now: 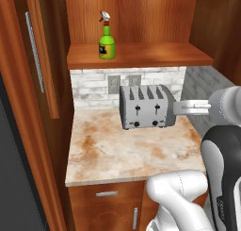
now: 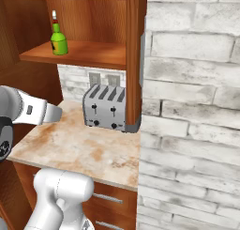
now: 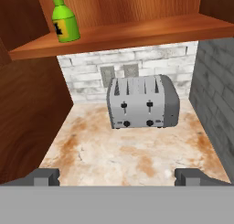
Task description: Move the cutting board and knife to the sink. Then move spray from the cabinet to the counter.
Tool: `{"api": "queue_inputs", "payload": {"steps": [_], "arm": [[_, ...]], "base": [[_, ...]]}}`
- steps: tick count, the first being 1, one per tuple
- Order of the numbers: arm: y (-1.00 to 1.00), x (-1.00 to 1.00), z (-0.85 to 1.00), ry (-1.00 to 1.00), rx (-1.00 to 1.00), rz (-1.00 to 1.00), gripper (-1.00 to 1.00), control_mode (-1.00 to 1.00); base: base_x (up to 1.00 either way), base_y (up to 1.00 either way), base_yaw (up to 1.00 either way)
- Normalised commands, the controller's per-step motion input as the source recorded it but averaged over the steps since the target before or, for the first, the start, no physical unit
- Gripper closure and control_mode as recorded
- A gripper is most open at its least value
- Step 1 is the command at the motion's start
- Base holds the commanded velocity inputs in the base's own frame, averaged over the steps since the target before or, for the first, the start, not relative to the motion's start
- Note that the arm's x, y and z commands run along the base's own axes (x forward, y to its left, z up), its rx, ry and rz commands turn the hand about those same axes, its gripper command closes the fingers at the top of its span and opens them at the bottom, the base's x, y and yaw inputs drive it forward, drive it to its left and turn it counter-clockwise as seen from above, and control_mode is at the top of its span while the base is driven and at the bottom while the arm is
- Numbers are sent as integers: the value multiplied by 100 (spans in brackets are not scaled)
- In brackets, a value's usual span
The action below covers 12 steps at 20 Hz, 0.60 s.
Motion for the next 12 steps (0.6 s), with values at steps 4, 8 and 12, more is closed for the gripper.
{"api": "queue_inputs", "payload": {"steps": [4, 8, 12], "arm": [[0, 0, 0, 0, 0, 0, -100, 100], [0, 0, 0, 0, 0, 0, -100, 100], [0, 0, 0, 0, 0, 0, -100, 100]], "base": [[64, 34, 27], [9, 0, 35], [19, 0, 29]]}}
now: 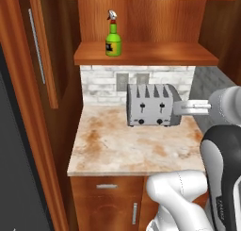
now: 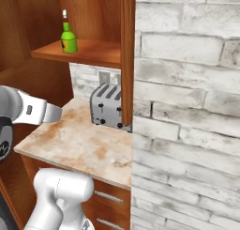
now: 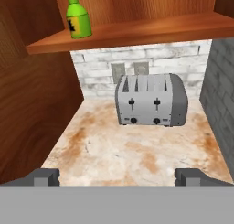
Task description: Move the cutting board and knife to the sink. Then move spray from the cabinet to the counter.
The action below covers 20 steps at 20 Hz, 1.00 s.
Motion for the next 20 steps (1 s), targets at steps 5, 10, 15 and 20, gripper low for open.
{"api": "queue_inputs", "payload": {"steps": [5, 10, 15, 20], "arm": [[0, 0, 0, 0, 0, 0, -100, 100], [3, -28, 19, -2, 0, 10, -100, -100], [37, -13, 48, -27, -2, 10, -100, -100], [25, 7, 47, -36, -3, 4, -100, -100]], "base": [[14, 20, 10], [0, 5, 2], [0, 0, 0], [0, 0, 0]]}}
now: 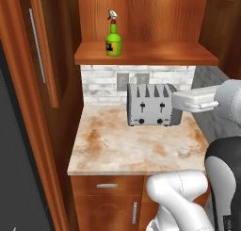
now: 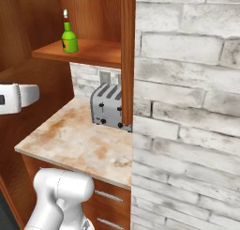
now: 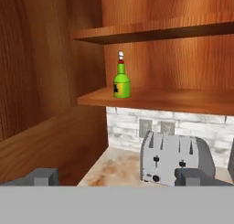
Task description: Move the cutting board and knife to the sink. Then move spray from the cabinet to the counter.
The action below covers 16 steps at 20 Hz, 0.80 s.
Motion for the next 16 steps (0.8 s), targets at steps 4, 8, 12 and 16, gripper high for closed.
{"api": "queue_inputs", "payload": {"steps": [4, 8, 12, 16], "arm": [[0, 16, 43, -23, 0, 3, -100, -100], [-5, 16, 33, -4, 0, 0, -100, -100], [0, 19, 32, -1, 0, 0, -100, -100], [0, 42, 2, 0, 0, 0, -100, -100]], "base": [[0, 0, 0], [0, 0, 0], [0, 0, 0], [0, 0, 0]]}}
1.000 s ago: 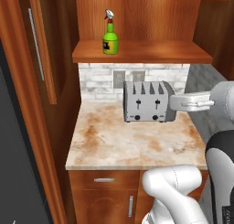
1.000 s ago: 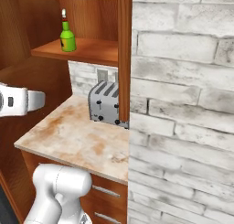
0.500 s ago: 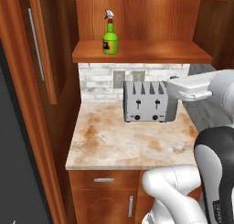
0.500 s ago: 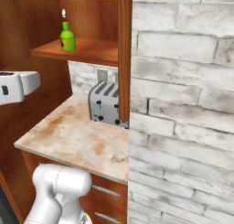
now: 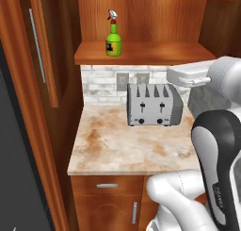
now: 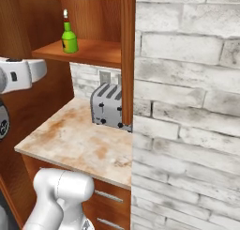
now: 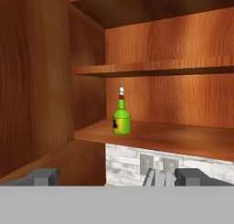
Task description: Move the cutting board and knife to the sink. Then move spray from the cabinet to the counter.
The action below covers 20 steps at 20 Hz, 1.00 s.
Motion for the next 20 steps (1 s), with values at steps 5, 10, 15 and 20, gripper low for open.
{"api": "queue_inputs", "payload": {"steps": [5, 10, 15, 20], "arm": [[0, 52, 0, 0, 0, 0, -100, -100], [2, 41, 13, 0, 0, 0, -100, -100], [5, 52, 1, 0, 0, 0, -100, -100], [0, 39, 0, 0, 0, 0, -100, -100]], "base": [[0, 0, 0], [0, 0, 0], [0, 0, 0], [0, 0, 0]]}}
